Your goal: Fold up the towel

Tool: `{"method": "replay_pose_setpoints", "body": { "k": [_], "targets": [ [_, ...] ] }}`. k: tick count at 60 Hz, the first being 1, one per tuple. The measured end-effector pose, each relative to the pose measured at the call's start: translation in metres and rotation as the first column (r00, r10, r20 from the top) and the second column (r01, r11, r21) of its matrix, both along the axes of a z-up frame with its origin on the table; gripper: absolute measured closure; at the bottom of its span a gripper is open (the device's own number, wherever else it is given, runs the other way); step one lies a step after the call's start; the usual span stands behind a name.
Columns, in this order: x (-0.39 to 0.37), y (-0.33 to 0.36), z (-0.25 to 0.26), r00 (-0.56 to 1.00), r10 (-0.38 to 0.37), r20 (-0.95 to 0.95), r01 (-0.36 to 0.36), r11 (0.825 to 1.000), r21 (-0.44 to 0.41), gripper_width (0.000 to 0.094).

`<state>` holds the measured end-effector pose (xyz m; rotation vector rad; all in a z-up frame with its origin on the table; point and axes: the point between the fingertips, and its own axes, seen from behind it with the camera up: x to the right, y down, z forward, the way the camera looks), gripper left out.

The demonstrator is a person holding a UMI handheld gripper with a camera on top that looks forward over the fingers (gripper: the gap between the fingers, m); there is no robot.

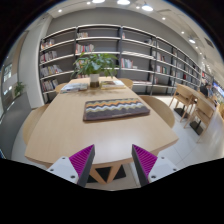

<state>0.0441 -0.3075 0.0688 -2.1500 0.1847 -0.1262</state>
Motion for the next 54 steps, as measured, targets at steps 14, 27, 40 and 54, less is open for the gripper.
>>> {"method": "replay_pose_setpoints", "body": {
  "k": [14,27,40,54],
  "targets": [
    [-0.067,0.132,-0.025,0.989,0.151,0.001,-0.151,0.988,-0.039,0.0191],
    [-0.088,0.256,-0.04,0.983,0.185,-0.005,-0.185,0.981,-0.049,0.0206],
    [-0.082,0.308,-0.072,0.982,0.191,0.01,-0.188,0.975,-0.119,0.0322],
    [-0.066,0.307,-0.074,0.98,0.194,0.044,-0.186,0.974,-0.132,0.0644]
  ]
}}
